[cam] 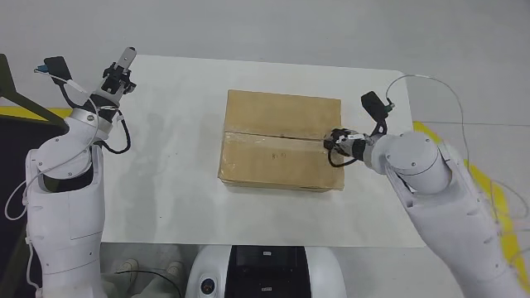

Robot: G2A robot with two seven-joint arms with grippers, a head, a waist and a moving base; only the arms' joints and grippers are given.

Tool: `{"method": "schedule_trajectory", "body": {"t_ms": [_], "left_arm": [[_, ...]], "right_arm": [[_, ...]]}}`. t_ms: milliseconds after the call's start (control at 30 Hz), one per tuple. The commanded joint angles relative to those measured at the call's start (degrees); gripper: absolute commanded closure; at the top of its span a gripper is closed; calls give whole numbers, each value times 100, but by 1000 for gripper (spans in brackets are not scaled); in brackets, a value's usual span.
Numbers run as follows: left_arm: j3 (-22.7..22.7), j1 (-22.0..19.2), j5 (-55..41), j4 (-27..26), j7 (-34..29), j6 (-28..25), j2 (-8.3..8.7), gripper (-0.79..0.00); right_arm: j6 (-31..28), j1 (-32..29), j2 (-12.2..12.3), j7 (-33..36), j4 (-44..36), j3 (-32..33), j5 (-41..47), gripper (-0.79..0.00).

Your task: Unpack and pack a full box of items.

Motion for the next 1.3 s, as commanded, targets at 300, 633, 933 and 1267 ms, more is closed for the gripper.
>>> {"method": "schedule_trajectory", "body": {"t_ms": [300,633,933,1267], "left_arm": [[0,0,0,0,0,0,0,-785],[0,0,0,0,0,0,0,-785],[0,0,0,0,0,0,0,-785],[0,0,0,0,0,0,0,-785]], "right_arm": [[-47,-171,116,258,40,528,341,0],[-83,-167,166,201,247,711,572,0],[-135,-90,178,122,539,688,809,0],[-253,23,183,122,713,471,966,0]]}}
